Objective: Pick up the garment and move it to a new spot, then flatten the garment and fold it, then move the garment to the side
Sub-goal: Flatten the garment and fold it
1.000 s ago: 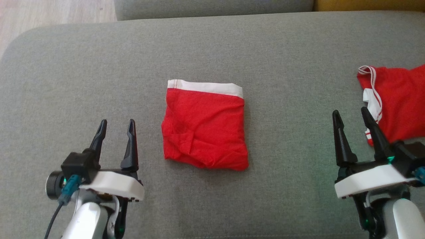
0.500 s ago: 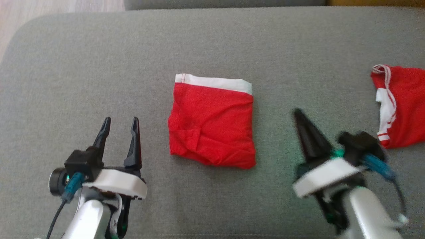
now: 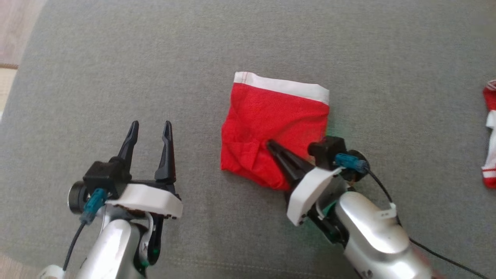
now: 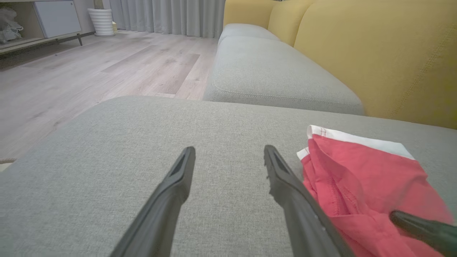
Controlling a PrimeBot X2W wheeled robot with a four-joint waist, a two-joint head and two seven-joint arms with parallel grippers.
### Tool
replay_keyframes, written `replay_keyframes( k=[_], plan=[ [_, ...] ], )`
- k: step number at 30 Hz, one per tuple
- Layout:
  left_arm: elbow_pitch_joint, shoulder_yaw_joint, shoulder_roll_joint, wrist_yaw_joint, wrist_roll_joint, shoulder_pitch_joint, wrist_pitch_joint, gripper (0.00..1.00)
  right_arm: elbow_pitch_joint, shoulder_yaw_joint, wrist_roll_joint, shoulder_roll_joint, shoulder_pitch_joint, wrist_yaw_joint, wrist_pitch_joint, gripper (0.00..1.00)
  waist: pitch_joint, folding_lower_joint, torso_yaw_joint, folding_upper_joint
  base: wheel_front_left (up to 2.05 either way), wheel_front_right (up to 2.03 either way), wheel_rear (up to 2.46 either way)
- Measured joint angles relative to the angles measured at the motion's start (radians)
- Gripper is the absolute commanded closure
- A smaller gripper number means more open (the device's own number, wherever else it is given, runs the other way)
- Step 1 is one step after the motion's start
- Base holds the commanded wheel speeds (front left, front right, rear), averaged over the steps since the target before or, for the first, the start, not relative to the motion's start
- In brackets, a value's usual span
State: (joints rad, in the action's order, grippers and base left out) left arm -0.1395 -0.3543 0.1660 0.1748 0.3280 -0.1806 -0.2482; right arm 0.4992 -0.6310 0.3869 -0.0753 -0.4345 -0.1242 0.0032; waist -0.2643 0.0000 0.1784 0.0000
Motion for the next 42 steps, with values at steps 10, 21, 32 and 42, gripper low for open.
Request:
replay_keyframes(
  k=[10,21,32,42],
  plan=[
    [-0.023,0.003,-0.018,-0.017,0.000,-0.010,-0.001,0.00,0.058,-0.217,0.174,0.000,-0.088,0.000,-0.013,1.00,-0.005,0.0000,0.021,0.0000,0.00,0.00,0.00],
    [-0.023,0.021,-0.032,-0.027,-0.012,-0.009,-0.001,0.00,0.078,-0.314,0.201,0.000,-0.148,0.000,-0.091,1.00,0.009,0.0000,-0.004,0.0000,0.00,0.00,0.00],
    [-0.023,0.043,-0.020,-0.027,-0.035,0.014,-0.001,0.00,-0.088,0.177,0.028,-0.063,-0.049,0.000,-0.205,0.00,0.069,0.0000,-0.070,0.0000,0.00,0.00,0.00],
    [-0.003,0.052,-0.001,-0.024,-0.026,0.052,0.000,0.00,-0.408,0.498,-0.161,-0.039,0.269,0.000,-0.099,0.00,0.117,0.0000,-0.131,0.0000,0.00,0.00,0.00]
  ],
)
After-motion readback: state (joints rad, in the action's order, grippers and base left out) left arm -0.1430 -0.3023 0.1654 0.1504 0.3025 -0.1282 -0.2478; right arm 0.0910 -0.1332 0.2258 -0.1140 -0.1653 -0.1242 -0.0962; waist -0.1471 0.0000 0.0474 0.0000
